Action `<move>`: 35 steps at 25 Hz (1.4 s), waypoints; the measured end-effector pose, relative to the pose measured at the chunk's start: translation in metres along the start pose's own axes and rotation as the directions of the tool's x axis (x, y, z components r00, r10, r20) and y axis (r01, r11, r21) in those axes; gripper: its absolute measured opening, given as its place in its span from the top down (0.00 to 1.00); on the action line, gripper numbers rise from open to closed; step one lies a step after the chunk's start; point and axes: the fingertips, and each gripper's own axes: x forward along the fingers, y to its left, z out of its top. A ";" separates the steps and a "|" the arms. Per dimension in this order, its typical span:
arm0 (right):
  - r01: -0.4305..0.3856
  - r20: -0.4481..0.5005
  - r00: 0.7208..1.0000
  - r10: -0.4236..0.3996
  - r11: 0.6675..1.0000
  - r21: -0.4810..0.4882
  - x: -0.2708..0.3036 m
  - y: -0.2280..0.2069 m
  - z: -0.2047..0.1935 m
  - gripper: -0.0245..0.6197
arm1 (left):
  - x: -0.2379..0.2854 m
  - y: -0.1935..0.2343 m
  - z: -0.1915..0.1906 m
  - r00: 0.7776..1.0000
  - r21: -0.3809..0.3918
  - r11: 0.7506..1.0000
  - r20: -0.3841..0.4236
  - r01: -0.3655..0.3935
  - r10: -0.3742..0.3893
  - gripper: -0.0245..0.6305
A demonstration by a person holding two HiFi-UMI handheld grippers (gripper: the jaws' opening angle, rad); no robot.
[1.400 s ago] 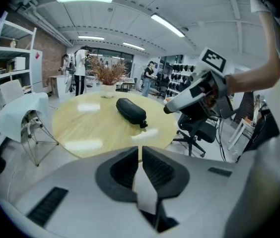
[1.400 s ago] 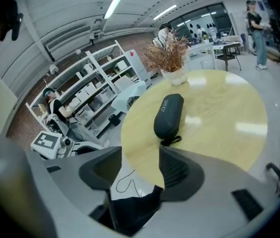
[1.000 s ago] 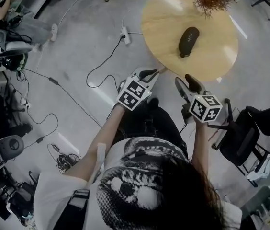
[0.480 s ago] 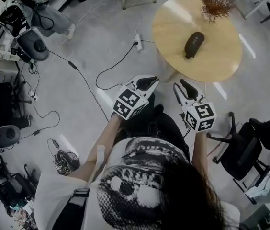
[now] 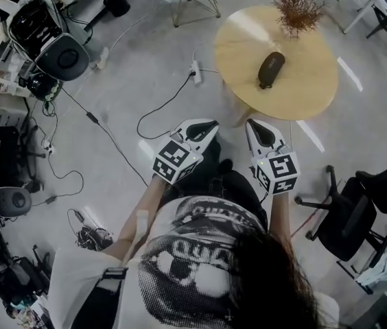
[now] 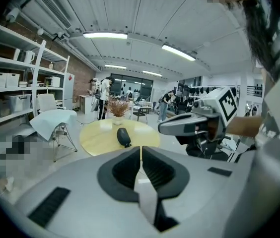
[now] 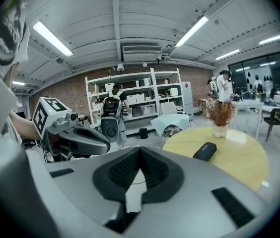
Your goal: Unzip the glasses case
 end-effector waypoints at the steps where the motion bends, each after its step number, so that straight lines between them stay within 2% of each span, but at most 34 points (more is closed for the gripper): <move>1: 0.000 0.003 1.000 0.000 1.000 -0.004 -0.001 0.001 0.001 0.96 | -0.001 0.000 0.001 1.000 -0.001 1.000 0.005 0.000 0.000 0.94; 7: 0.009 0.016 1.000 -0.008 0.999 -0.047 -0.007 0.005 0.010 0.96 | -0.009 0.002 0.015 1.000 0.038 0.999 0.019 -0.009 0.008 0.94; 14: -0.001 0.011 1.000 0.002 0.998 -0.071 -0.004 0.011 0.010 0.96 | -0.013 0.007 0.018 0.999 0.044 0.999 0.036 -0.012 0.010 0.94; 35: -0.031 -0.038 0.999 0.028 0.996 -0.089 0.007 0.009 0.006 0.96 | 0.003 -0.005 0.022 0.998 0.039 0.998 0.037 0.057 -0.058 0.94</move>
